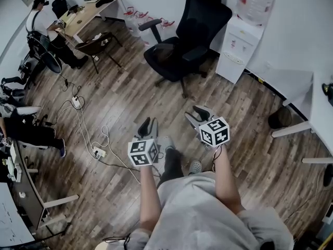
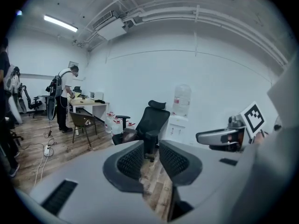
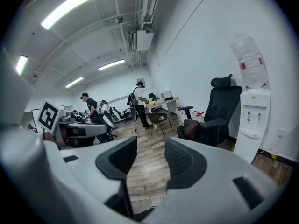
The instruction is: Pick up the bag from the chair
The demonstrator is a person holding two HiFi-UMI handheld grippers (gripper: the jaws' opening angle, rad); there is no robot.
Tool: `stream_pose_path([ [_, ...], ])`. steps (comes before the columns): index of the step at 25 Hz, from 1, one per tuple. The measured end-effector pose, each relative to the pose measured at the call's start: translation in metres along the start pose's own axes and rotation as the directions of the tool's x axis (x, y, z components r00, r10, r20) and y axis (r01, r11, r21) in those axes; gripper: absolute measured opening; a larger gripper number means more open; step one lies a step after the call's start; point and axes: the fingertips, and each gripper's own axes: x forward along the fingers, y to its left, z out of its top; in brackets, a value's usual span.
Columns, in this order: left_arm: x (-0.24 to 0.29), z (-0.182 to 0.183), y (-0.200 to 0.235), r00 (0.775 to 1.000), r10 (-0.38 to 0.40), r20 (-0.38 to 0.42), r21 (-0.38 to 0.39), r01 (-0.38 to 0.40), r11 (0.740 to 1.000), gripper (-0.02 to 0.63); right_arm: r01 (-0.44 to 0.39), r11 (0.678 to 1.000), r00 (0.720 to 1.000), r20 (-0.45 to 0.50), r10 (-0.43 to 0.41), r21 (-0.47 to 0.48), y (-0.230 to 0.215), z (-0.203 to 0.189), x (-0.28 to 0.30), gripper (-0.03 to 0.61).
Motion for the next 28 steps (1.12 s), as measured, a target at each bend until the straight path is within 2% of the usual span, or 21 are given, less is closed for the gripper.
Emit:
stream_pose_path([
  [5, 0.022, 0.005, 0.012, 1.0, -0.01, -0.016, -0.015, 0.01, 1.0, 0.146, 0.001, 1.0, 1.0, -0.015, 0.0, 0.026, -0.014, 0.002, 0.016, 0.245],
  [11, 0.057, 0.016, 0.027, 0.999, -0.021, -0.036, -0.032, 0.02, 0.999, 0.17, 0.018, 0.998, 1.0, -0.017, -0.017, 0.059, -0.037, 0.014, 0.042, 0.265],
  [14, 0.077, 0.024, 0.042, 0.998, -0.02, -0.057, -0.033, 0.018, 0.999, 0.17, 0.024, 0.998, 0.999, -0.029, -0.023, 0.056, -0.045, 0.023, 0.062, 0.268],
  [18, 0.109, 0.046, 0.058, 0.999, -0.029, -0.044, -0.05, 0.026, 0.998, 0.175, 0.035, 0.998, 0.999, -0.037, -0.034, 0.045, -0.061, 0.043, 0.084, 0.272],
  [28, 0.181, 0.079, 0.098, 0.994, -0.086, -0.072, -0.054, 0.082, 0.995, 0.175, 0.123, 0.99, 0.991, -0.059, -0.119, 0.071, -0.104, 0.076, 0.134, 0.308],
])
